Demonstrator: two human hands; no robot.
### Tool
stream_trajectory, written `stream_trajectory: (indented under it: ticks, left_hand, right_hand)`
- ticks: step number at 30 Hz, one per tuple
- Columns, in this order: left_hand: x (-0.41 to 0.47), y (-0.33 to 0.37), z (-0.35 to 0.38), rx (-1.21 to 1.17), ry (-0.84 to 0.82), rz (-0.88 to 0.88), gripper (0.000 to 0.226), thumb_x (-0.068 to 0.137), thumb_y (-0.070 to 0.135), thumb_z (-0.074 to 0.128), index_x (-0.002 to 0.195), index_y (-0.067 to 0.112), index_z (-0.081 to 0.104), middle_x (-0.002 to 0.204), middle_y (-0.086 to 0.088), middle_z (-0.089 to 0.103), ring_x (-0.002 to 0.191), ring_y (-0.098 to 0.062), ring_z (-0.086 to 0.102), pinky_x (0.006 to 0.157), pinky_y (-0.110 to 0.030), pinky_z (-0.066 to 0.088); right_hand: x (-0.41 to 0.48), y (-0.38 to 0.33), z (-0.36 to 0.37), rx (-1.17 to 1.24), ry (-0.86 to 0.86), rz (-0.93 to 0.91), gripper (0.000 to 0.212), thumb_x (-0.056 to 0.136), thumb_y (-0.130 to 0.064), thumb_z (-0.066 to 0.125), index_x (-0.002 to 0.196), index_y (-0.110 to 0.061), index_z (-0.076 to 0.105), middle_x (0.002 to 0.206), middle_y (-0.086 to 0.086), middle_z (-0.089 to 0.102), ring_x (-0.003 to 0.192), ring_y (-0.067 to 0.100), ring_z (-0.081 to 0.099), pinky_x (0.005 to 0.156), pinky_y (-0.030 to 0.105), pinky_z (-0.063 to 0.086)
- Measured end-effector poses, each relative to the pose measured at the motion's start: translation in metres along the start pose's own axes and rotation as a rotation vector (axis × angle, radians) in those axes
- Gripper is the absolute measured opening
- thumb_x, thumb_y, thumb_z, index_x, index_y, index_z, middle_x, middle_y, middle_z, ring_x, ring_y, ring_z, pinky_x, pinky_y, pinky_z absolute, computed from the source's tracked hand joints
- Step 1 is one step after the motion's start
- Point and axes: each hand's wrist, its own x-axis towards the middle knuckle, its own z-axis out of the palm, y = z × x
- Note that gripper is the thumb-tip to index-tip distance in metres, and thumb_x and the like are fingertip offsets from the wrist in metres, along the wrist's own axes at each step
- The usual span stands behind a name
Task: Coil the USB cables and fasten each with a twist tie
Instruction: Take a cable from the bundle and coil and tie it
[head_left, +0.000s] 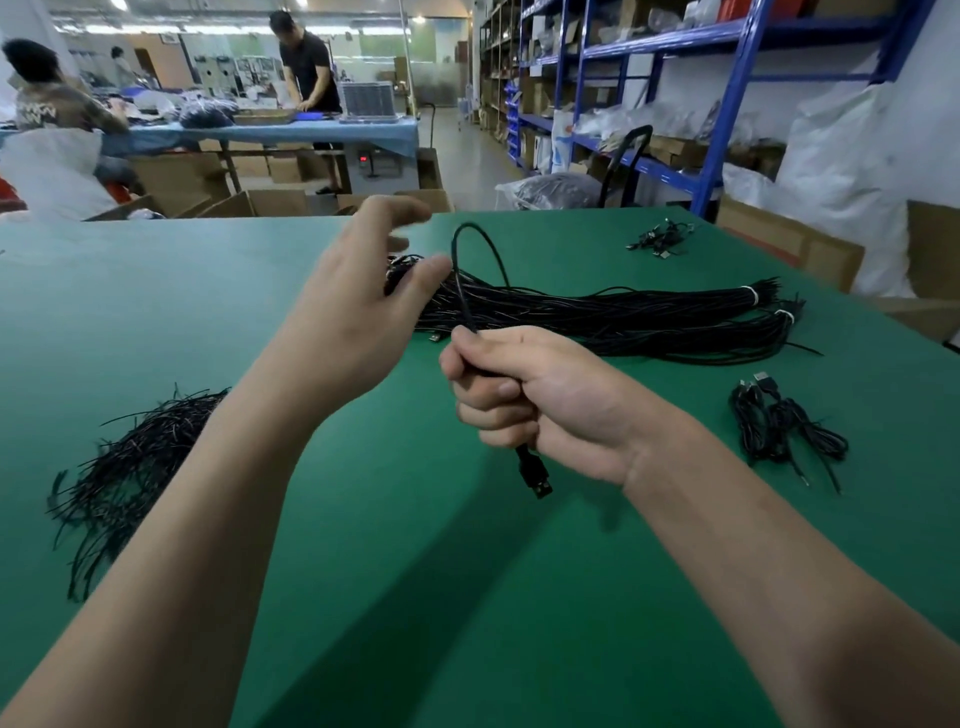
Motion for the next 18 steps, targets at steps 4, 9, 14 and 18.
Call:
stream_trajectory:
  ticks: [4,9,14,18]
  left_hand:
    - [-0.006,0.007,0.007,0.197,-0.175,0.333,0.046,0.094,-0.005,0.054,0.132,0.018,0.061,0.153,0.003,0.047,0.146,-0.015,0.035,0.119,-0.037,0.029]
    - [-0.014,0.012,0.005,0.01,-0.206,0.27,0.026,0.101,0.024,0.049,0.086,0.01,0.065,0.072,0.002,0.06,0.07,-0.016,0.054,0.069,-0.042,0.047]
    - [-0.015,0.028,0.004,-0.181,-0.175,0.244,0.03,0.106,0.033,0.041,0.093,0.043,0.066,0.061,0.006,0.046,0.057,-0.013,0.043,0.058,-0.029,0.034]
    - [-0.019,0.035,0.016,-0.131,-0.182,0.225,0.026,0.105,0.035,0.043,0.092,0.037,0.065,0.061,-0.009,0.044,0.058,-0.027,0.04,0.054,-0.031,0.032]
  right_hand:
    - [-0.01,-0.014,-0.004,-0.025,-0.085,-0.023,0.032,0.107,-0.027,0.039,0.082,-0.014,0.054,0.056,-0.008,0.02,0.049,0.007,0.015,0.045,0.022,0.009]
    - [-0.032,-0.04,-0.007,-0.037,-0.228,-0.09,0.028,0.101,-0.03,0.042,0.08,-0.016,0.055,0.057,-0.007,0.018,0.048,0.007,0.015,0.041,0.02,0.013]
    - [-0.053,-0.068,-0.02,0.117,-0.167,-0.222,0.029,0.101,-0.033,0.039,0.079,-0.02,0.053,0.06,-0.009,0.014,0.049,0.007,0.013,0.042,0.018,0.013]
    - [-0.055,-0.072,-0.018,0.282,-0.223,-0.256,0.027,0.102,-0.032,0.035,0.085,-0.02,0.052,0.061,-0.01,0.013,0.051,0.007,0.011,0.043,0.021,0.014]
